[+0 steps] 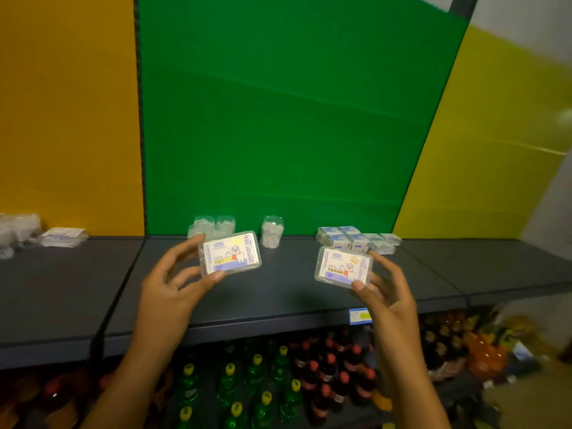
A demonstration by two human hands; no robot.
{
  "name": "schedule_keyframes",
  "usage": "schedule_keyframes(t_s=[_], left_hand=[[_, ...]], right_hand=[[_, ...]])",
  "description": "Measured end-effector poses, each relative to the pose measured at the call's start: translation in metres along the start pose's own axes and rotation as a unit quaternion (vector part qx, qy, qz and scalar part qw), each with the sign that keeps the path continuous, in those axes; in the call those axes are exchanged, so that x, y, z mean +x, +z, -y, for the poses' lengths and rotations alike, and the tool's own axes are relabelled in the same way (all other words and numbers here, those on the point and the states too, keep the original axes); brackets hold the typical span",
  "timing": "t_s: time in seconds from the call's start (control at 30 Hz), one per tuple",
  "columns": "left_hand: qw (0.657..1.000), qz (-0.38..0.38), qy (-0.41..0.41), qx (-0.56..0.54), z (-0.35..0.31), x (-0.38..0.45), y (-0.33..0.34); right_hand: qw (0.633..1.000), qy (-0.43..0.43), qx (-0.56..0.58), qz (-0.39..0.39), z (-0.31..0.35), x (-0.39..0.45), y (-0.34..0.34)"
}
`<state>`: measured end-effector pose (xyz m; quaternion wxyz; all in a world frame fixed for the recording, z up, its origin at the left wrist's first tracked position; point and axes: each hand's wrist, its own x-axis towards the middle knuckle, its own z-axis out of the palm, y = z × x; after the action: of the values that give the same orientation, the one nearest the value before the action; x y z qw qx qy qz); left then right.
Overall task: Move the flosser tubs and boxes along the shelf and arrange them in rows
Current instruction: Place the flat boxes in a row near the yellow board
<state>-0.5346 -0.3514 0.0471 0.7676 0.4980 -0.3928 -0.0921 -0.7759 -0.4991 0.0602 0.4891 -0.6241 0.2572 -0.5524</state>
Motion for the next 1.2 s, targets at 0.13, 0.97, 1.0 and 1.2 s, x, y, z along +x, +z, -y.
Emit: schedule_keyframes(t_s=[0.13, 0.97, 1.0, 1.2], left_hand=[[1.0, 0.015, 0.007, 0.006, 0.003, 0.005, 0.036], [0.992, 0.11, 0.031, -0.053, 0.141, 0.157, 0.295], [0.992, 0.115, 0.033, -0.048, 0.147, 0.16, 0.304], [0.99, 0.137, 0.025, 0.011, 0.171, 0.177, 0.345]], right_hand=[[1.0, -0.008, -0.01, -0.023, 0.003, 0.009, -0.032], [0.984, -0.067, -0.129, -0.099, -0.052, 0.237, -0.185], [0.985, -0.065, -0.127, -0.1, -0.057, 0.243, -0.191], [0.985, -0.066, -0.086, -0.137, -0.081, 0.285, -0.225]])
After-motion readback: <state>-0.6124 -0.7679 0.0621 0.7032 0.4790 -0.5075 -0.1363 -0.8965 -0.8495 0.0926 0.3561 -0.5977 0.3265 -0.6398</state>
